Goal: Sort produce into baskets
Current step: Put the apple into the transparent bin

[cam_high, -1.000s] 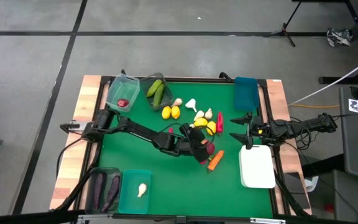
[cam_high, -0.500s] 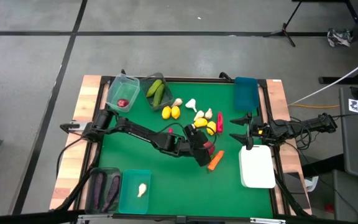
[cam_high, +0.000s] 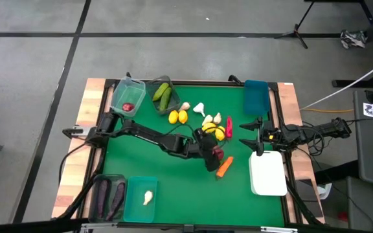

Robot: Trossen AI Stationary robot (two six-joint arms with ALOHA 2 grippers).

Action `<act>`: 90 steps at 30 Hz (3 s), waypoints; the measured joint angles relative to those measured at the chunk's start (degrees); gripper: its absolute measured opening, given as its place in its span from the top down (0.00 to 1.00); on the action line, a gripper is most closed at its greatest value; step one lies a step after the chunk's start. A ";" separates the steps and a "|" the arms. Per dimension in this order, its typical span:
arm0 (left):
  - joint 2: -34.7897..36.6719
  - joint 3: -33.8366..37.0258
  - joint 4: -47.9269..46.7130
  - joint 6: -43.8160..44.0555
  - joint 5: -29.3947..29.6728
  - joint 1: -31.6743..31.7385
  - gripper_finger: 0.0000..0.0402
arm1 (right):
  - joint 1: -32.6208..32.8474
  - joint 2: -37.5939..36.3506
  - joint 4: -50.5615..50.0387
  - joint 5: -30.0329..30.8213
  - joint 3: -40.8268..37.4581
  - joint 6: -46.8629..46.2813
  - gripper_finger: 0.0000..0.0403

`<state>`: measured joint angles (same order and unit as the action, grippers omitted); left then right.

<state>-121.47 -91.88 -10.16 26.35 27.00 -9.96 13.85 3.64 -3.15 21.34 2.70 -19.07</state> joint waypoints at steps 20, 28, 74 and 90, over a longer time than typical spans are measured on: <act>0.02 -5.90 -6.94 -6.08 -10.40 -0.17 0.27 | 0.00 0.00 -0.01 0.00 0.00 1.35 0.07; 0.02 -5.90 -7.81 -7.06 -10.40 -0.17 0.27 | 0.00 -0.01 -0.01 0.00 0.00 1.39 0.07; -6.76 -5.95 -9.69 4.89 -22.06 5.63 0.53 | 0.02 0.04 -0.49 -1.49 0.02 1.37 0.07; -3.75 -5.62 -13.37 -0.18 -20.25 5.79 0.56 | 0.01 0.04 -0.45 -1.46 0.00 1.38 0.07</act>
<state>-125.22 -97.49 -23.53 26.17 6.75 -4.17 13.85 3.68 -3.60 19.88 2.71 -17.69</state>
